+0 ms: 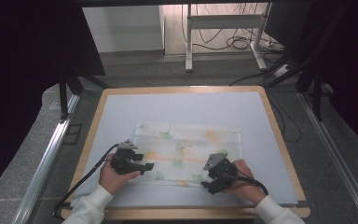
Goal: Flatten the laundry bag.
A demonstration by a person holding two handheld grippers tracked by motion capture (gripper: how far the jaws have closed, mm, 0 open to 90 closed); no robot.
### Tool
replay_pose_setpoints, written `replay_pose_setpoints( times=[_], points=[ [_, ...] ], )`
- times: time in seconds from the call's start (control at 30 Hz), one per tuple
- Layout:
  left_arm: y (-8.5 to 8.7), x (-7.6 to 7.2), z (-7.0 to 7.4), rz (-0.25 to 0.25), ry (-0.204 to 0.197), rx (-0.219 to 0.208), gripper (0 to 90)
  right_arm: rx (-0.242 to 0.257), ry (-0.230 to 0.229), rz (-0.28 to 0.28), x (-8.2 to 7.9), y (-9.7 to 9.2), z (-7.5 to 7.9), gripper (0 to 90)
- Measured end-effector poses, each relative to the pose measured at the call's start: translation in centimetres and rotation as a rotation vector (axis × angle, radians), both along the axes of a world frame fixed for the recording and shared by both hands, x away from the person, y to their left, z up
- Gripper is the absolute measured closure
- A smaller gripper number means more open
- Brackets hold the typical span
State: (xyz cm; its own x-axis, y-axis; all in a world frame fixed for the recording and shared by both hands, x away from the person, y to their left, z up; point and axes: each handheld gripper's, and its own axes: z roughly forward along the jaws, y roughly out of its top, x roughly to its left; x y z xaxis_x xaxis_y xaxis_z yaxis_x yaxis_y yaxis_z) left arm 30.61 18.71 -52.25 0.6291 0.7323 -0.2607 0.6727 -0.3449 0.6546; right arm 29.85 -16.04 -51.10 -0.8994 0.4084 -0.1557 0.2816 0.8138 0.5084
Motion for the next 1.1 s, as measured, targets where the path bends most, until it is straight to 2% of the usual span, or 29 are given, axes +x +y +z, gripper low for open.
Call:
replay_pose_setpoints(
  times=[0.1,0.43,0.53,0.63,0.73,0.87,1.1],
  points=[
    [0.1,0.1,-0.1,0.000,0.002,-0.004,32.9,0.015,0.006,-0.013,0.2,-0.3,0.0,36.5],
    [0.2,0.0,-0.2,-0.006,0.006,-0.002,32.7,0.064,0.050,-0.022,1.0,-1.1,0.1,78.9],
    [0.2,-0.1,-0.2,-0.007,0.004,-0.004,32.4,0.076,0.054,-0.027,1.2,-1.3,0.1,88.0],
    [0.4,-0.2,-0.1,-0.012,-0.003,-0.008,31.1,0.133,0.080,-0.039,1.7,-1.9,0.6,88.5],
    [0.6,-0.4,-0.1,-0.013,-0.005,-0.020,28.7,0.189,0.088,-0.064,2.3,-2.6,1.4,88.6],
    [0.7,-1.0,0.0,-0.029,-0.025,-0.011,22.7,0.244,0.094,-0.097,3.1,-3.3,2.3,88.7],
    [0.1,-2.2,-0.4,-0.084,-0.059,0.071,10.7,0.290,0.117,-0.134,4.3,-3.7,3.1,88.7]
  ],
)
